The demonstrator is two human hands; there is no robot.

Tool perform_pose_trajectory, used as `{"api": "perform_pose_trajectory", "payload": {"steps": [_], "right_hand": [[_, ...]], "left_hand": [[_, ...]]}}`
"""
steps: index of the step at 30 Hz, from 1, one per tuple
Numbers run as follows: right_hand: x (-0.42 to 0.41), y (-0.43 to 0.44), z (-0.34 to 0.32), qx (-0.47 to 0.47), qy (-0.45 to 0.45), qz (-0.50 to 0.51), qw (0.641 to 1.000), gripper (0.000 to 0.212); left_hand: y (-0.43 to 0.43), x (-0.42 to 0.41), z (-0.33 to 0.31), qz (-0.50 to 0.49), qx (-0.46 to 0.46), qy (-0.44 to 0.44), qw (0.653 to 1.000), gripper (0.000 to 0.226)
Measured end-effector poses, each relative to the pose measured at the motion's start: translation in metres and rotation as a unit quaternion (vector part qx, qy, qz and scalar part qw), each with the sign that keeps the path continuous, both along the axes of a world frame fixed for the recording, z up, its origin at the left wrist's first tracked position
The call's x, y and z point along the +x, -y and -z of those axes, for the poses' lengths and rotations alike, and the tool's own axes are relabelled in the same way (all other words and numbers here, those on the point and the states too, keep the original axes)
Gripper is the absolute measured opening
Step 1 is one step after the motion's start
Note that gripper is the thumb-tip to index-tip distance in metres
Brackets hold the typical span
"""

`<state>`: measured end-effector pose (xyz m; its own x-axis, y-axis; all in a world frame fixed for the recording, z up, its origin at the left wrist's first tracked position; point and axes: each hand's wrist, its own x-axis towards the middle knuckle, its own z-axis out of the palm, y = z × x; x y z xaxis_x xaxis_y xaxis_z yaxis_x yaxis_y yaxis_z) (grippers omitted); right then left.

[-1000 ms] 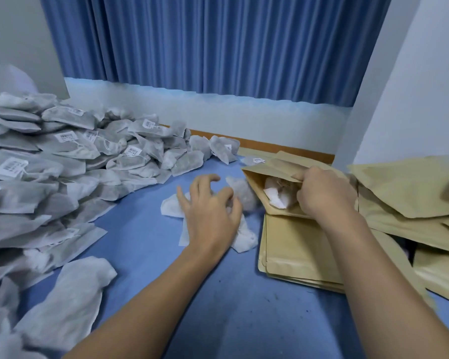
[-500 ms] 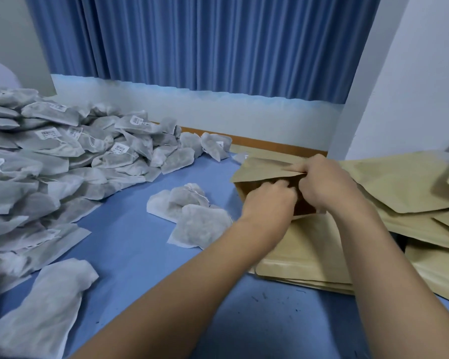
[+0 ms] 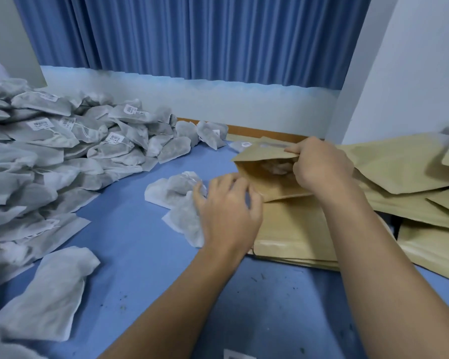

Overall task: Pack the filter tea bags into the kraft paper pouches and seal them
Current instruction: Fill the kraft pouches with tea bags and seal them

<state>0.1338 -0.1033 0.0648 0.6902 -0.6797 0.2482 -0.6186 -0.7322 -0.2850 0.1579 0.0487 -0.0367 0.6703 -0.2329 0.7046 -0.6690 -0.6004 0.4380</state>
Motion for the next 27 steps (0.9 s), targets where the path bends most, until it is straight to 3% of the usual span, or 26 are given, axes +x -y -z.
{"api": "perform_pose_trajectory", "payload": {"steps": [3, 6, 8, 10, 13, 15, 17, 21, 24, 25, 27], "right_hand": [[-0.001, -0.001, 0.0, -0.004, 0.007, 0.002, 1.0, 0.041], [-0.004, -0.002, 0.0, -0.002, 0.005, -0.001, 1.0, 0.044], [-0.006, -0.003, 0.0, -0.003, 0.004, -0.001, 1.0, 0.044], [-0.007, -0.004, -0.001, 0.0, 0.006, -0.003, 1.0, 0.044], [-0.009, -0.004, -0.001, 0.002, 0.01, -0.012, 1.0, 0.044], [-0.01, -0.004, -0.004, 0.0, 0.009, -0.018, 1.0, 0.045], [-0.011, -0.003, -0.007, 0.002, 0.003, -0.026, 1.0, 0.046], [-0.015, 0.0, -0.011, 0.031, -0.002, -0.06, 0.998, 0.054], [-0.017, -0.001, -0.011, 0.05, 0.011, -0.091, 0.995, 0.058], [-0.016, -0.001, -0.01, 0.053, 0.02, -0.093, 0.994, 0.059], [-0.014, -0.003, -0.004, 0.04, 0.006, -0.098, 0.994, 0.056]], "left_hand": [[-0.014, -0.014, 0.012, -0.084, 0.102, -0.182, 0.974, 0.043], [-0.025, -0.013, 0.012, -0.049, 0.037, -0.261, 0.963, 0.059], [-0.03, -0.013, 0.004, 0.004, -0.108, -0.231, 0.967, 0.068], [-0.028, -0.017, -0.001, 0.066, -0.221, -0.137, 0.963, 0.064], [-0.017, -0.028, -0.006, 0.176, -0.262, 0.024, 0.948, 0.057], [-0.006, -0.033, -0.006, 0.248, -0.205, 0.045, 0.946, 0.049], [0.008, -0.032, -0.005, 0.277, -0.101, -0.001, 0.955, 0.045], [0.058, 0.018, -0.028, 0.191, 0.096, -0.143, 0.966, 0.026], [0.092, 0.066, -0.047, 0.21, 0.041, -0.265, 0.94, 0.009], [0.098, 0.077, -0.045, 0.212, 0.022, -0.276, 0.937, 0.008], [0.107, 0.084, -0.028, 0.221, 0.088, -0.249, 0.939, 0.012]]}}
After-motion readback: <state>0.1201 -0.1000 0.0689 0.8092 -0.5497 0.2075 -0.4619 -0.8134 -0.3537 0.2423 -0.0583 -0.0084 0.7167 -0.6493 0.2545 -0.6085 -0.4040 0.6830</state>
